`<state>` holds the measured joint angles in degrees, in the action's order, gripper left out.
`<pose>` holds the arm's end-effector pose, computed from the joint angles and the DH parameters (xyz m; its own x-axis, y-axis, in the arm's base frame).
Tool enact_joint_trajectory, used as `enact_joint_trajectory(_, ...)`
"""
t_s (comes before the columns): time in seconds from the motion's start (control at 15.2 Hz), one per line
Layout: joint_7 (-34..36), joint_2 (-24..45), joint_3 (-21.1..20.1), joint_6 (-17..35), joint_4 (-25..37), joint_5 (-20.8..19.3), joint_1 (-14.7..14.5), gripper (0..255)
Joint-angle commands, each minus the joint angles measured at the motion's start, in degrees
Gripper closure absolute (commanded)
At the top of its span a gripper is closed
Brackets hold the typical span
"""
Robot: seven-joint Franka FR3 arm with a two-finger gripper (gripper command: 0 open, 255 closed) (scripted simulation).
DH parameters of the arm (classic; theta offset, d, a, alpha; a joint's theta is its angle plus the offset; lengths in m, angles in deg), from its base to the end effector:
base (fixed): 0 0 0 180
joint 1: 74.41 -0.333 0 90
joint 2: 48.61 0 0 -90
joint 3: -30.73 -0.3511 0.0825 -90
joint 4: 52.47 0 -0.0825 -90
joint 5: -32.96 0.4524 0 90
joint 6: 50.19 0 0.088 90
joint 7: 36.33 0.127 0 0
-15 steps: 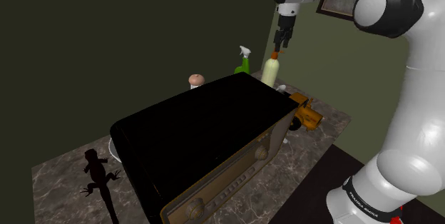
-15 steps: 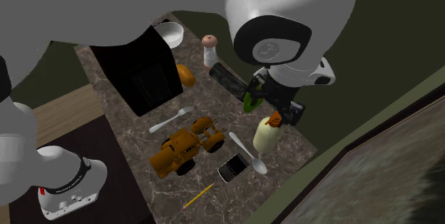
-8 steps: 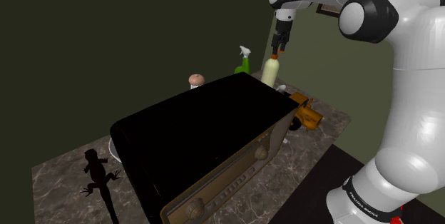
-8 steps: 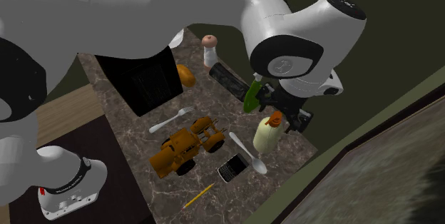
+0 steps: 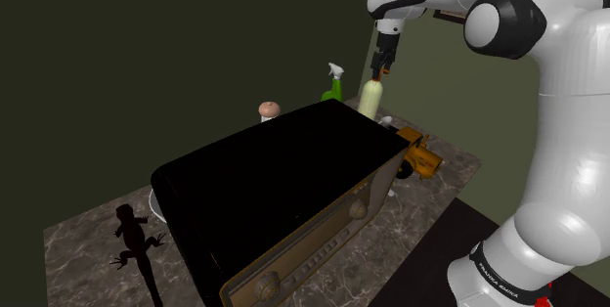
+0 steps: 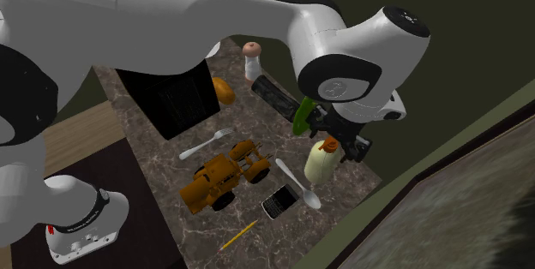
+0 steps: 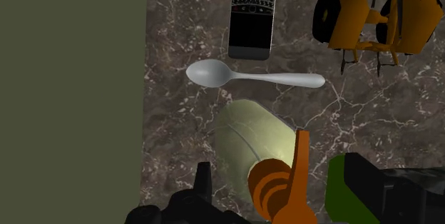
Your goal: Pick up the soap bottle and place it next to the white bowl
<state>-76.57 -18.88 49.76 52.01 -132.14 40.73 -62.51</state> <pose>0.6887 -0.3455 0.4035 0.9824 0.1605 -0.0960 0.1575 -0.9868 -0.0375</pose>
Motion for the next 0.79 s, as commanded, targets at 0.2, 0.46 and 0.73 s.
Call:
enact_joint_trajectory(0.2, 0.0, 0.0, 0.0, 0.01, 0.0, 0.0, 0.0, 255)
enact_joint_trajectory(0.46, 0.0, 0.01, 0.0, 0.01, 0.0, 0.0, 0.0, 255)
enact_joint_trajectory(0.73, 0.0, 0.0, 0.0, 0.02, -0.01, 0.0, 0.0, 255)
